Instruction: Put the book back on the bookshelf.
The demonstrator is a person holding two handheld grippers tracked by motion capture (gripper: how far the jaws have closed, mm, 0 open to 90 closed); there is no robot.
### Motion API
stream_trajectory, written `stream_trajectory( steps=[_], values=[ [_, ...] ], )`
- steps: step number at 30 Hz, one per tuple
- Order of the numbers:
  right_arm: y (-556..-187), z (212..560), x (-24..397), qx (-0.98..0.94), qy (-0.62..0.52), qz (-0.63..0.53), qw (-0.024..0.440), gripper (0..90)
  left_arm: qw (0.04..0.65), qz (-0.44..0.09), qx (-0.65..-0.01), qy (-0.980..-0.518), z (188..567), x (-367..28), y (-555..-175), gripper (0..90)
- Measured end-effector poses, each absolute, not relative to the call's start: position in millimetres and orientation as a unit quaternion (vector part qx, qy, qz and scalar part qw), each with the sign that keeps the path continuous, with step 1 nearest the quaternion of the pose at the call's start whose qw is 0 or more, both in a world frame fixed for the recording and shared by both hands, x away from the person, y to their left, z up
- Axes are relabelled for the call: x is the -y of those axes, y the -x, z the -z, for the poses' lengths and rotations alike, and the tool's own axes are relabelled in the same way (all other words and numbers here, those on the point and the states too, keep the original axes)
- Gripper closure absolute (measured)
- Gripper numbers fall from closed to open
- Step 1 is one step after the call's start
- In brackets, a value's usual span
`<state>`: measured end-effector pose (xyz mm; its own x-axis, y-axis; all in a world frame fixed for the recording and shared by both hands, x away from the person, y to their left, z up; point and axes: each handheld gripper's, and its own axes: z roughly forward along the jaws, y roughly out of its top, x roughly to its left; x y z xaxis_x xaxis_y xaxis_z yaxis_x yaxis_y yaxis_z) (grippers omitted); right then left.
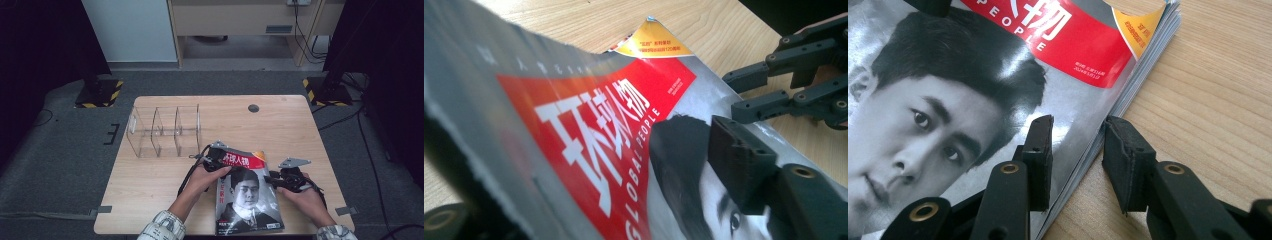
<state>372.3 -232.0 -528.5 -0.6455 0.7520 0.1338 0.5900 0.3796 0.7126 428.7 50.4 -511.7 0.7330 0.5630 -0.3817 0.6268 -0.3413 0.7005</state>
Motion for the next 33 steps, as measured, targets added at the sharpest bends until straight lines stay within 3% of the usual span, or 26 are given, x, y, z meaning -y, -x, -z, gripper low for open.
stream_trajectory(
  steps=[4, 8, 17, 33],
  values=[
    [-372, 529, 232, -0.824, -0.406, -0.381, 0.108, 64.7, 0.441, 0.031, -0.367, -0.818, 511, -50, -430, 42.0],
    [-372, 529, 232, -0.823, -0.406, -0.382, 0.108, 64.7, 0.442, 0.019, -0.374, -0.815, 509, -51, -431, 55.9],
    [-372, 528, 231, -0.823, -0.407, -0.381, 0.107, 63.9, 0.441, 0.021, -0.402, -0.802, 508, -53, -432, 77.8],
    [-372, 529, 229, -0.825, -0.401, -0.383, 0.107, 62.4, 0.428, 0.019, -0.384, -0.818, 500, -53, -430, 78.4]
  ],
)
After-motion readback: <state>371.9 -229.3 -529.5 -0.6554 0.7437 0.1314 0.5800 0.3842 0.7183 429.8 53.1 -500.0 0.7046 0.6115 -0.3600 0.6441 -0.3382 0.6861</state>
